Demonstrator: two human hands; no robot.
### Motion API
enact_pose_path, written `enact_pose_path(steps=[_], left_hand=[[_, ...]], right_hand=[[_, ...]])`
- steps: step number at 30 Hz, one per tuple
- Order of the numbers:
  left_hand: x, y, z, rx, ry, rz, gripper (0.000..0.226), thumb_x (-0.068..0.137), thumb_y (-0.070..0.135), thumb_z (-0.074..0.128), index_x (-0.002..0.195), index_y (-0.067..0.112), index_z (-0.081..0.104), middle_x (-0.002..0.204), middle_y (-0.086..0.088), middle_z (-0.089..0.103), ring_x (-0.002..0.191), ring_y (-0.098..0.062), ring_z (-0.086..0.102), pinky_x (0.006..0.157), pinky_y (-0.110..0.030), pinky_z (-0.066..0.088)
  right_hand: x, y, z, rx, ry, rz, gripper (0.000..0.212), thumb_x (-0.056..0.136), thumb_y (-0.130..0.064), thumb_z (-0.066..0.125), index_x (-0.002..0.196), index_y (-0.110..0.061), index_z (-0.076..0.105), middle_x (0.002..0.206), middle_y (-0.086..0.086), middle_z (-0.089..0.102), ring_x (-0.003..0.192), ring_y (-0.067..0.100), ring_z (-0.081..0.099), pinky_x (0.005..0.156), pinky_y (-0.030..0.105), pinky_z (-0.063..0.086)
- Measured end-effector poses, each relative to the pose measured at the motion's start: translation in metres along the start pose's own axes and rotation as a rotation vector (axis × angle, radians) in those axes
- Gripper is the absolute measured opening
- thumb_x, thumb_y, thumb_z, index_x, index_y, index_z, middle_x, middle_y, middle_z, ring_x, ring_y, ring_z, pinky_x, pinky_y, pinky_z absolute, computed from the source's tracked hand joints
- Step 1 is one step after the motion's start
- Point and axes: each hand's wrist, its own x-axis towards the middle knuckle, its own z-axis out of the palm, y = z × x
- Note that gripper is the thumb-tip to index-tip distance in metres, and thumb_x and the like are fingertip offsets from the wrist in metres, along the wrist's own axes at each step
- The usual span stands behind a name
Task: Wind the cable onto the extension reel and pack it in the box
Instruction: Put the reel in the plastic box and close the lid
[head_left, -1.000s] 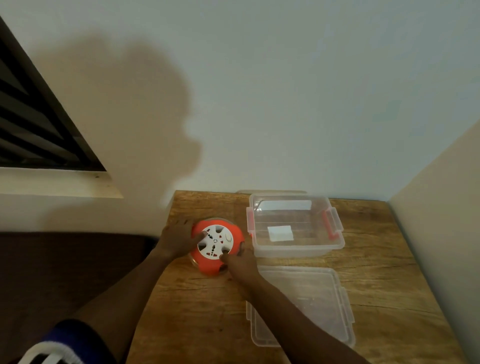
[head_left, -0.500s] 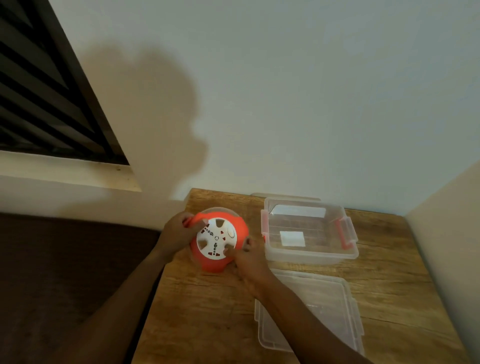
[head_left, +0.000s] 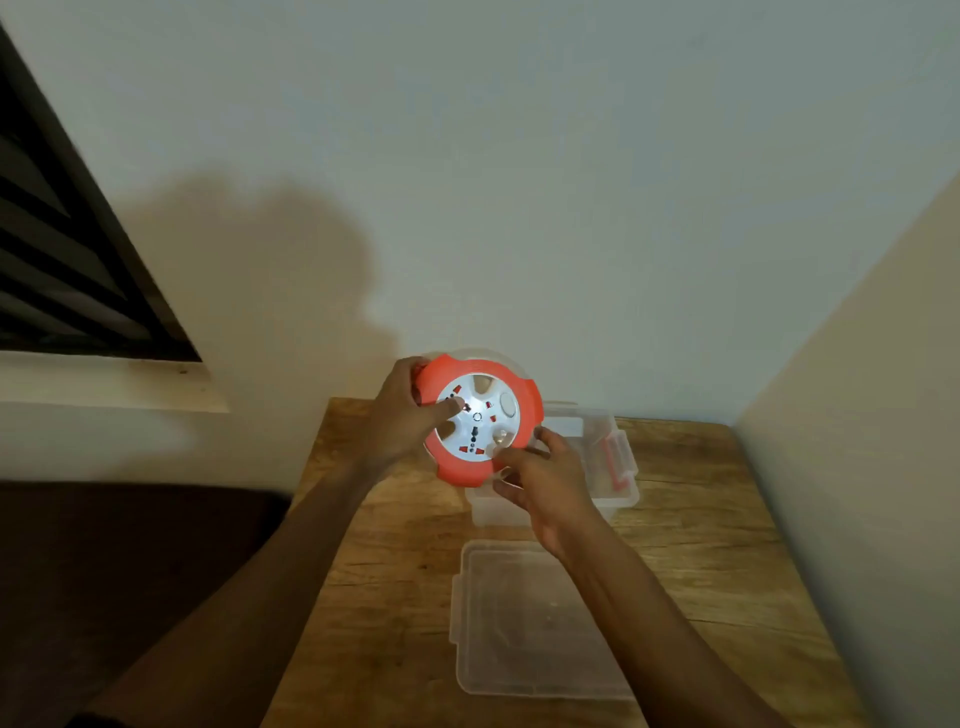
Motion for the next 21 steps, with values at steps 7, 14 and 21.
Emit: enact_pose_path(steps=[7,14,21], left_hand=[[0.010,0.018,0.060,-0.040,-0.040,-0.079,0.053,0.087,0.017,0.082,0.130,0.025,0.052,0.126,0.000,0.064,0.107,-0.021,0.067,0.090,-0.045,0.061],[0.011,0.004,0.112,-0.224,-0.073,-0.342,0.049,0.095,0.005,0.070,0.137,0.018,0.049,0.127,-0.006,0.063,0.100,-0.024,0.068,0.057,-0.034,0.063],[0.003,-0.040,0.138,-0.234,-0.069,-0.562,0.029,0.099,0.014,0.061,0.127,0.023,0.061,0.108,-0.005,0.075,0.097,-0.026,0.071,0.072,-0.040,0.062]], right_hand=[[0.014,-0.035,-0.064,-0.193,0.183,-0.114,0.061,0.081,-0.011,0.077,0.135,-0.019,0.049,0.118,0.007,0.063,0.098,0.029,0.067,0.069,0.041,0.062],[0.038,-0.039,-0.110,-0.393,0.202,-0.127,0.063,0.078,-0.012,0.081,0.134,-0.014,0.051,0.110,0.009,0.067,0.084,0.024,0.071,0.064,0.044,0.062],[0.063,-0.017,-0.130,-0.758,0.164,-0.241,0.055,0.073,-0.023,0.085,0.122,-0.012,0.062,0.109,0.006,0.072,0.081,0.015,0.069,0.063,0.034,0.062]])
